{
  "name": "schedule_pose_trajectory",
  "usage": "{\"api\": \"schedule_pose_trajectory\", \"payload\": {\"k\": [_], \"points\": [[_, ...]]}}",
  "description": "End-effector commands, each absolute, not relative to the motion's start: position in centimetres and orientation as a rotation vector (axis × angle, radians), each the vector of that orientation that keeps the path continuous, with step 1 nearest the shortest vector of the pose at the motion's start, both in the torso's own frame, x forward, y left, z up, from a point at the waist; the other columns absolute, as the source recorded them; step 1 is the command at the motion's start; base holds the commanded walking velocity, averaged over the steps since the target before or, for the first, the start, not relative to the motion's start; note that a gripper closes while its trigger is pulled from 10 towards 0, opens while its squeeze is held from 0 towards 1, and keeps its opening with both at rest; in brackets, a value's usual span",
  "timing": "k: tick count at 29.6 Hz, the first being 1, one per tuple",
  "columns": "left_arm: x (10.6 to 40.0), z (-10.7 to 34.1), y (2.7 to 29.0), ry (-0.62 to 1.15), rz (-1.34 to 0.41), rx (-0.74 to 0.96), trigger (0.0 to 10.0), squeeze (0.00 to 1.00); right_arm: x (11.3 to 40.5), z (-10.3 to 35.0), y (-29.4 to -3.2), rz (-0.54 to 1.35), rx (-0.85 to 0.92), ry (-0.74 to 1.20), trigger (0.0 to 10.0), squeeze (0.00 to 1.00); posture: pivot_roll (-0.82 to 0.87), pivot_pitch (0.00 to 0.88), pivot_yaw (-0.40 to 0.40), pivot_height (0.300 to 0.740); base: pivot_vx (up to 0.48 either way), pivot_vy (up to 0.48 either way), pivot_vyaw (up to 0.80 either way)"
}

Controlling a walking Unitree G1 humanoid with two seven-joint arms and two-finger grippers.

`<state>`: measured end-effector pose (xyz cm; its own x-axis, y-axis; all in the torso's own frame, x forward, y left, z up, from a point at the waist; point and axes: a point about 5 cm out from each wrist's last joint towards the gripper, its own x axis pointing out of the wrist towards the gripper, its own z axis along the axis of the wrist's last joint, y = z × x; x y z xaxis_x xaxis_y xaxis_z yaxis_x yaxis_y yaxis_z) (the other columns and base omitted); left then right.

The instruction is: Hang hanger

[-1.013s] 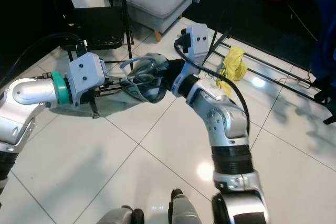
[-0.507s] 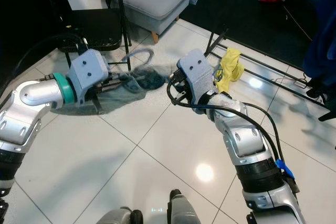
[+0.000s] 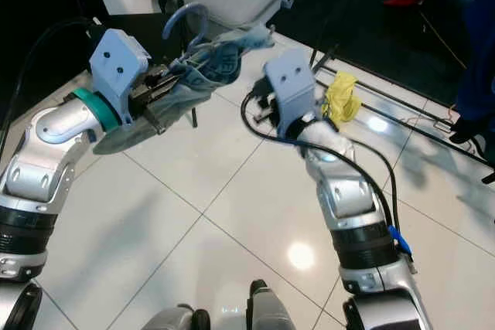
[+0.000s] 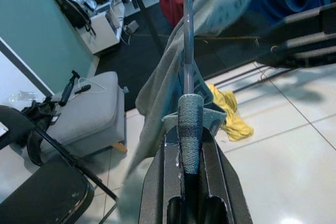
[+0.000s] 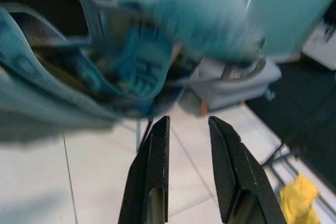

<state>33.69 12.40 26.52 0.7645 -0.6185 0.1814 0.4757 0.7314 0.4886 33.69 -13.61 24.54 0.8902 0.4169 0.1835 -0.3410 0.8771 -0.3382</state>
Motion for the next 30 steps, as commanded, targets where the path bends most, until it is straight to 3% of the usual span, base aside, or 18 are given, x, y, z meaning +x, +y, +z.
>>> {"api": "schedule_pose_trajectory", "payload": {"k": [1,9,14,18,21,23,24,26,30], "points": [[33.3,27.6,12.3,-0.408,-0.603,0.431,10.0,0.0,33.1,24.6,-13.5,0.433,-0.315,-0.295,10.0,0.0,-0.01,0.115,0.068,0.74,0.0,0.0,0.0],[33.1,27.7,12.1,-0.419,-0.615,0.446,10.0,0.0,33.0,24.5,-15.7,0.328,-0.315,-0.31,10.0,0.0,-0.01,0.128,0.07,0.74,0.0,0.0,0.0],[33.0,27.9,12.1,-0.427,-0.622,0.462,10.0,0.0,33.1,25.3,-17.3,0.238,-0.456,-0.383,10.0,0.0,-0.01,0.13,0.07,0.74,0.0,0.0,0.0],[33.0,27.9,12.1,-0.43,-0.625,0.471,10.0,0.0,32.6,26.1,-19.2,0.201,-0.458,-0.441,10.0,0.0,0.0,0.133,0.068,0.74,0.0,0.0,0.0],[32.9,27.8,12.1,-0.424,-0.637,0.474,10.0,0.0,31.7,26.3,-20.7,0.214,-0.551,-0.483,10.0,0.0,-0.01,0.134,0.072,0.74,0.0,0.0,0.0],[32.9,27.8,12.1,-0.424,-0.647,0.476,10.0,0.0,31.5,25.1,-20.9,0.268,-0.802,-0.431,10.0,0.0,-0.01,0.137,0.077,0.74,0.0,0.0,0.0],[32.9,27.8,12.1,-0.424,-0.647,0.476,10.0,0.0,31.5,25.1,-20.9,0.268,-0.802,-0.431,10.0,0.0,-0.01,0.137,0.077,0.74,0.0,0.0,0.0],[32.9,27.8,12.0,-0.426,-0.66,0.478,10.0,0.0,31.2,23.3,-21.4,0.346,-1.016,-0.353,10.0,0.0,-0.02,0.139,0.08,0.74,0.0,0.0,0.0],[32.8,27.9,11.7,-0.43,-0.686,0.479,10.0,0.0,30.9,22.5,-21.4,0.45,-1.112,-0.328,10.0,0.0,-0.02,0.14,0.085,0.74,0.0,0.0,0.0]]}}
